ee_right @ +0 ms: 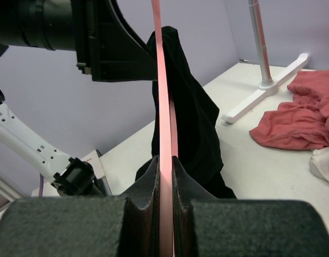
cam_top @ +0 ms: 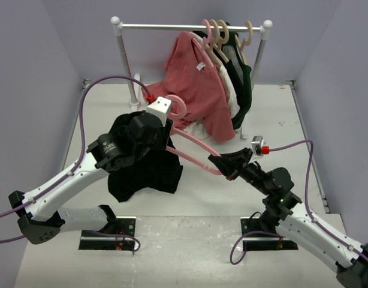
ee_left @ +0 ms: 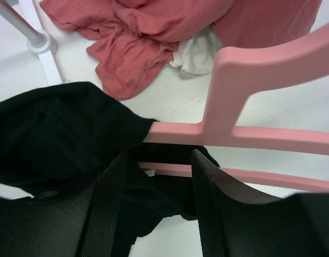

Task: Place the t-shirt on the hanger

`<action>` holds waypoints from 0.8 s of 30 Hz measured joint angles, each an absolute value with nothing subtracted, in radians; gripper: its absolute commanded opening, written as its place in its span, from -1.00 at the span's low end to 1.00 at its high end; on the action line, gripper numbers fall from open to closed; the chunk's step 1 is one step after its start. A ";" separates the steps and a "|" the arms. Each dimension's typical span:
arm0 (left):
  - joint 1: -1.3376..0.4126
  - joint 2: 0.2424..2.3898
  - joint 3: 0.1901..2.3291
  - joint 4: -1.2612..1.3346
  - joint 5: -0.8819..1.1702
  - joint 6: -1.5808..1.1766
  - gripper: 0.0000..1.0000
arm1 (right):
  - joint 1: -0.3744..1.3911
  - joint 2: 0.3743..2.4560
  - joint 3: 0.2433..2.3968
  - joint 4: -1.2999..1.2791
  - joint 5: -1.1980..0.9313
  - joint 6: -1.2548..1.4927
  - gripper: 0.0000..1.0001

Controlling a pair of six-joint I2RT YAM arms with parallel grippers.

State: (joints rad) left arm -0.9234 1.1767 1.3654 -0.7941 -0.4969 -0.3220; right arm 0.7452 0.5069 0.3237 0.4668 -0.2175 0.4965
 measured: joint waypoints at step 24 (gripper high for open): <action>-0.849 1.111 1.279 -0.771 -0.489 -0.331 -0.25 | 0.745 0.527 0.358 0.464 -0.204 0.509 -1.00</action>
